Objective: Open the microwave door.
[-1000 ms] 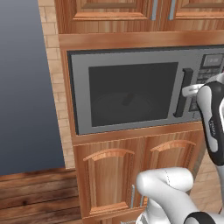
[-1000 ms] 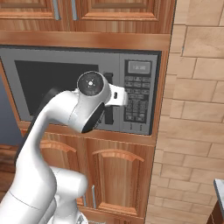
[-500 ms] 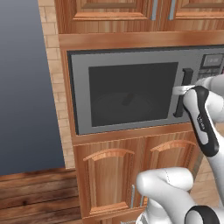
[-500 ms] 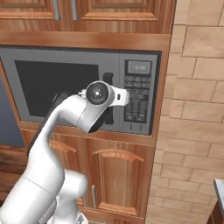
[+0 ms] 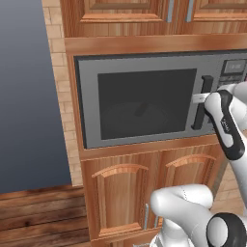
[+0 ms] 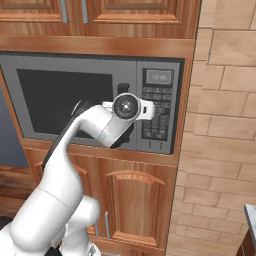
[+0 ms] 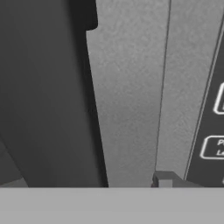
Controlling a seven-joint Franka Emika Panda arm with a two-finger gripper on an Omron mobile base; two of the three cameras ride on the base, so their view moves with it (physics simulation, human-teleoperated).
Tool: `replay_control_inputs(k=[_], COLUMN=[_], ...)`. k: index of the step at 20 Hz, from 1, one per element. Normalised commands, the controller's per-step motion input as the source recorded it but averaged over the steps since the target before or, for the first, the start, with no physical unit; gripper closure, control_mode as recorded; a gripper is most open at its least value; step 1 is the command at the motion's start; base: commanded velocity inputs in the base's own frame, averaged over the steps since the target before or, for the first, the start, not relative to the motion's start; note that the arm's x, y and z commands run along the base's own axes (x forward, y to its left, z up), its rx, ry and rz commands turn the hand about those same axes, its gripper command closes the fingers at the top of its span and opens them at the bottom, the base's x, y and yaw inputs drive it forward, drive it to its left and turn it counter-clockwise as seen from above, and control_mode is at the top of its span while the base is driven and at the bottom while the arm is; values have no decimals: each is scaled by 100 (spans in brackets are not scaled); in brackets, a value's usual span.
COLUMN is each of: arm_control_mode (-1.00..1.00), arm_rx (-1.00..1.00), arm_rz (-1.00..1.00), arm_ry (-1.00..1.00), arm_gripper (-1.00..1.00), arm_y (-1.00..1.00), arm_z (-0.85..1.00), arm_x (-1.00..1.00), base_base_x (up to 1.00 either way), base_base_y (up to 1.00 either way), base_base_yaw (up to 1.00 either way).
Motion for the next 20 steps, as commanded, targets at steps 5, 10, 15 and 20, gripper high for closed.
replay_control_inputs(k=[5,10,15,20], arm_control_mode=[-100,-100,-100,-100], arm_rx=[0,0,0,0], arm_rz=[6,3,2,12], arm_ry=[-6,-15,0,7], arm_gripper=[-100,100,100,100], arm_y=[-3,0,-17,-43], arm_z=[-21,-31,0,0], arm_x=[44,38,-63,-100], base_base_x=[0,0,0,0], base_base_y=[0,0,0,0], base_base_yaw=[0,0,0,0])
